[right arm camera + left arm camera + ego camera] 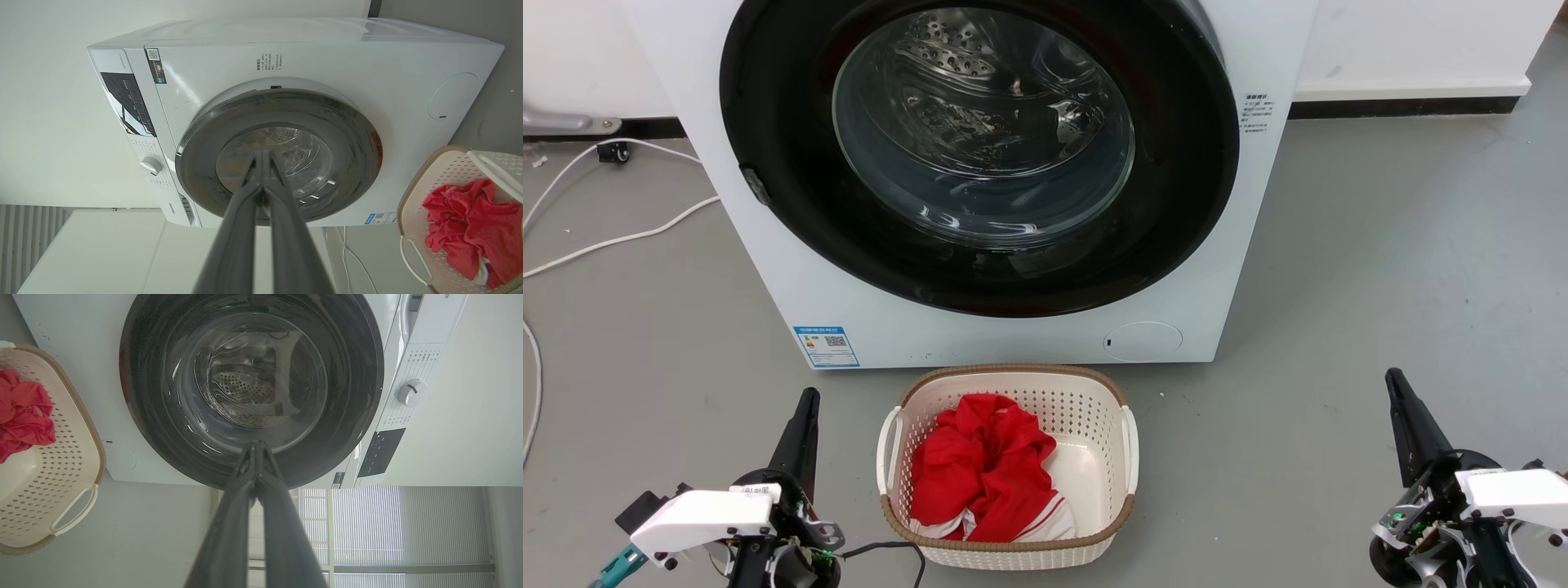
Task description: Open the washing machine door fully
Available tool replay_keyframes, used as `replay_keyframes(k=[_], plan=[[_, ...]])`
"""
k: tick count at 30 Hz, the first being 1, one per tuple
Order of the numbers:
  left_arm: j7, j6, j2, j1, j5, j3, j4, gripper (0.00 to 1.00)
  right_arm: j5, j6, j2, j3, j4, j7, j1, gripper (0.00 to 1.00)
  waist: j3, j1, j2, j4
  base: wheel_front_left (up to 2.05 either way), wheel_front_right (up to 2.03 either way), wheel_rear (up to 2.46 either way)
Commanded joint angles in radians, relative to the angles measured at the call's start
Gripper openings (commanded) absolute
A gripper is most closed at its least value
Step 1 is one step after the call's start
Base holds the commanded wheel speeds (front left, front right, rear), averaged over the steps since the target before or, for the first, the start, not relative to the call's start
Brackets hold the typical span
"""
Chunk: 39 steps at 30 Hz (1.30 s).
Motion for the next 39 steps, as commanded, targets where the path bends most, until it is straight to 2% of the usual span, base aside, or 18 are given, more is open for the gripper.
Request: replay_keyframes(k=[1,9,10,22,28,33,39], plan=[[0.004,-0.003,-0.001,-0.007,0.002,0.003,0.0,0.0,-0.007,0.0,0.004,-0.002,0.002,0.002,-0.012,0.0,0.0,0.0,0.0,0.0,0.0,0.0,0.0],[0.005,-0.003,-0.001,-0.007,0.003,0.004,0.0,0.0,-0.009,0.0,0.006,-0.005,0.003,0.006,-0.013,0.0,0.0,0.0,0.0,0.0,0.0,0.0,0.0],[0.0,0.0,-0.001,0.0,0.0,0.001,0.0,1.0,-0.005,0.0,0.003,-0.004,0.0,0.003,0.0,1.0,0.0,0.0,0.0,0.0,0.0,0.0,0.0],[-0.048,0.0,-0.002,0.0,0.024,-0.049,-0.022,1.0,-0.032,0.0,0.005,0.024,-0.038,-0.037,0.025,1.0,0.002,0.0,0.0,0.0,0.0,0.0,0.0],[-0.076,0.0,-0.003,-0.003,0.099,-0.059,-0.044,1.0,-0.089,0.0,0.001,0.043,-0.06,-0.066,0.034,1.0,0.003,0.0,0.0,0.0,0.0,0.0,0.0],[-0.097,0.0,-0.003,-0.005,0.203,-0.06,-0.066,1.0,-0.184,0.0,-0.001,0.045,-0.081,-0.089,0.038,1.0,0.004,0.0,0.0,-0.001,0.0,0.0,0.0],[-0.122,0.0,-0.003,-0.009,0.349,-0.068,-0.097,1.0,-0.388,0.0,0.003,0.033,-0.122,-0.113,0.043,1.0,0.008,0.0,0.0,-0.002,0.0,0.0,0.0]])
